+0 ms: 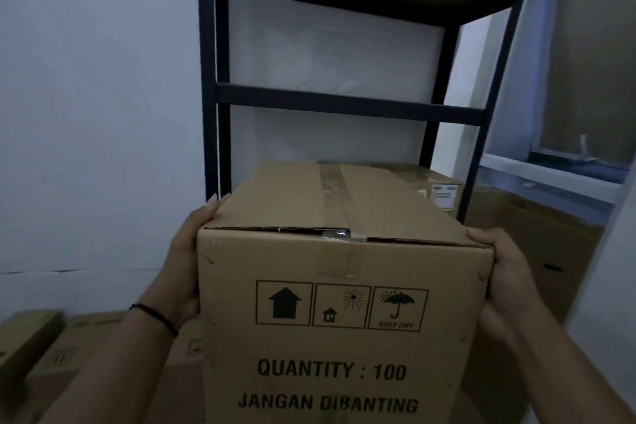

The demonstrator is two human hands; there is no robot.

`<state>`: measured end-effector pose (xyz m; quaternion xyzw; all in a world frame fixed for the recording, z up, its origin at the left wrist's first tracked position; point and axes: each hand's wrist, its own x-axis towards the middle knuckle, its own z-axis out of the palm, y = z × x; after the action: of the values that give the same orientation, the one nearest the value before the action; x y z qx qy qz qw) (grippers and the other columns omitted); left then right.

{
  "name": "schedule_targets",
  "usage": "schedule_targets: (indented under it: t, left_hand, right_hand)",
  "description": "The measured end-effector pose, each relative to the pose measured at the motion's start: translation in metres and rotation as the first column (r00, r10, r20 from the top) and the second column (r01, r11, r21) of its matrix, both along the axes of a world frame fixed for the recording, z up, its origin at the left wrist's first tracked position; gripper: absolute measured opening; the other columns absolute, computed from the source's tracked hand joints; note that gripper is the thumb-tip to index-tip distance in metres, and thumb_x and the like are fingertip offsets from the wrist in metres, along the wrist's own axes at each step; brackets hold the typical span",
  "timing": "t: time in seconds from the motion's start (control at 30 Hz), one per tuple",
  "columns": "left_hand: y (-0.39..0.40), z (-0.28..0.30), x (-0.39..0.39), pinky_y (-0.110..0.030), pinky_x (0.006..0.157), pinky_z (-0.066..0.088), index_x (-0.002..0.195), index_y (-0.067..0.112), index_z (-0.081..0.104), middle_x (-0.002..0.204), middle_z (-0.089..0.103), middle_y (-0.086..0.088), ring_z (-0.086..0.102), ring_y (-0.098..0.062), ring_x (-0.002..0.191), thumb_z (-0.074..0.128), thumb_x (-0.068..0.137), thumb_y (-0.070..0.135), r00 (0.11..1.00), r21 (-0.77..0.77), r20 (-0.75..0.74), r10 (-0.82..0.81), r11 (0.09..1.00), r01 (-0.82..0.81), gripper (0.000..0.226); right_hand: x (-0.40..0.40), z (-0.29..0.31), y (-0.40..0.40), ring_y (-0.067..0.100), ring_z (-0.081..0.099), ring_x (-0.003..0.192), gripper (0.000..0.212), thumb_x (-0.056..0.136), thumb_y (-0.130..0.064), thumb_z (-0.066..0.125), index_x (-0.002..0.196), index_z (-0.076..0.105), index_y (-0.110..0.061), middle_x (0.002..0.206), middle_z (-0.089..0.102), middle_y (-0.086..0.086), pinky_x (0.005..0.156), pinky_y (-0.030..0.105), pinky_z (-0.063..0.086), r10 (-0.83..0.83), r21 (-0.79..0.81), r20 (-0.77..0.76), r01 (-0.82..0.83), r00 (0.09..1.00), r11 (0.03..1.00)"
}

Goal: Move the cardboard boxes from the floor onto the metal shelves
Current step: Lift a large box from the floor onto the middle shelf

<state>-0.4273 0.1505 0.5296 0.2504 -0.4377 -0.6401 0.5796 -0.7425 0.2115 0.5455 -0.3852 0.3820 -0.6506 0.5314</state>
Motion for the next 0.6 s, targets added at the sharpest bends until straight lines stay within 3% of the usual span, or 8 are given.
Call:
schedule_targets:
  t: [0.1,0.37,0.5,0.6]
  left_hand:
    - [0.004,0.003,0.005,-0.034,0.059,0.057,0.095,0.026,0.077,0.092,0.072,-0.010,0.068,-0.023,0.070,0.049,0.078,0.046,0.999,-0.026,-0.005,0.046,0.999,-0.046,0.038]
    - [-0.012,0.011,0.033,-0.034,0.057,0.057,0.098,0.026,0.076,0.094,0.071,-0.011,0.068,-0.023,0.070,0.047,0.080,0.043,0.993,-0.066,0.038,0.114,0.992,-0.111,0.038]
    - [-0.029,0.016,0.048,-0.033,0.058,0.055,0.098,0.025,0.075,0.093,0.071,-0.010,0.067,-0.023,0.070,0.048,0.079,0.044,0.987,-0.087,0.057,0.151,0.986,-0.145,0.038]
    - [-0.043,0.020,0.058,-0.033,0.058,0.055,0.102,0.025,0.073,0.095,0.070,-0.010,0.066,-0.023,0.072,0.048,0.080,0.044,0.985,-0.089,0.064,0.160,0.984,-0.154,0.039]
  right_hand:
    - [0.003,0.001,-0.017,0.025,0.060,0.060,0.034,0.092,-0.031,0.043,0.097,0.068,-0.008,0.070,0.064,0.012,0.057,0.032,0.048,0.032,0.017,-0.001,-0.032,0.999,0.999]
    - [0.028,0.007,-0.062,0.022,0.061,0.053,0.032,0.092,-0.029,0.043,0.079,0.067,-0.013,0.064,0.064,0.009,0.054,0.029,0.047,0.079,0.008,0.004,-0.079,0.997,0.997]
    - [0.042,0.012,-0.086,0.021,0.062,0.051,0.033,0.093,-0.029,0.041,0.083,0.068,-0.012,0.063,0.065,0.009,0.049,0.027,0.049,0.120,-0.002,0.016,-0.120,0.993,0.993]
    - [0.050,0.014,-0.103,0.023,0.061,0.055,0.031,0.091,-0.031,0.043,0.087,0.067,-0.011,0.067,0.065,0.010,0.056,0.030,0.047,0.112,-0.010,0.009,-0.112,0.994,0.994]
